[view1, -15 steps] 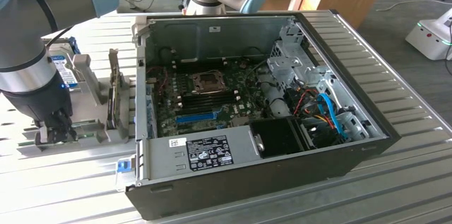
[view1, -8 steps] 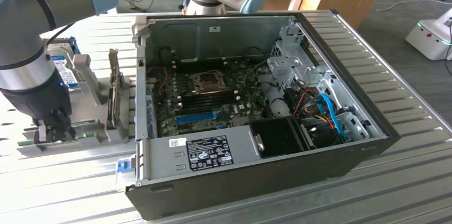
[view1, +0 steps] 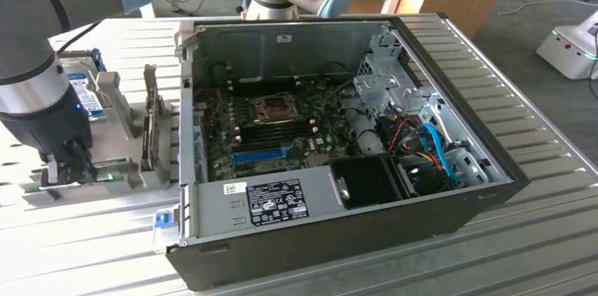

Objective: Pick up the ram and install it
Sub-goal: 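Pick up the ram and move it above insertion slot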

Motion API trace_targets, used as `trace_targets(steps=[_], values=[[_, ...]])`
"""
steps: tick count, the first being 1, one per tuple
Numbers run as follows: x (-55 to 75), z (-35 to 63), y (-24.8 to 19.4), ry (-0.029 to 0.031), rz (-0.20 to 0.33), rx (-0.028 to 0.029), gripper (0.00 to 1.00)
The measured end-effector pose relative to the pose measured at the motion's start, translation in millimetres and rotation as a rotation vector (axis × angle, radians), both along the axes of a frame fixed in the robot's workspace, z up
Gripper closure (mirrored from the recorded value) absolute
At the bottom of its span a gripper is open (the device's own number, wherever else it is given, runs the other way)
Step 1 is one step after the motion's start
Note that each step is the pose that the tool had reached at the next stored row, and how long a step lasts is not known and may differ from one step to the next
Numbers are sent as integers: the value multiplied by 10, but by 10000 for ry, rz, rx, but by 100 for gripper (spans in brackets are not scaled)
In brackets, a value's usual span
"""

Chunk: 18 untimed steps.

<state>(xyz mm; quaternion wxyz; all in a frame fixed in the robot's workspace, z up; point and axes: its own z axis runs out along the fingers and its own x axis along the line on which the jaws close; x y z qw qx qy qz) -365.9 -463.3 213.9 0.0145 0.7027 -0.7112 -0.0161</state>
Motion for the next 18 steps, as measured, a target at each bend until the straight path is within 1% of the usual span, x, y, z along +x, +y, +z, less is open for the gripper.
trace_targets(steps=[18], values=[[0, 258, 0, 0, 0, 9, 88]])
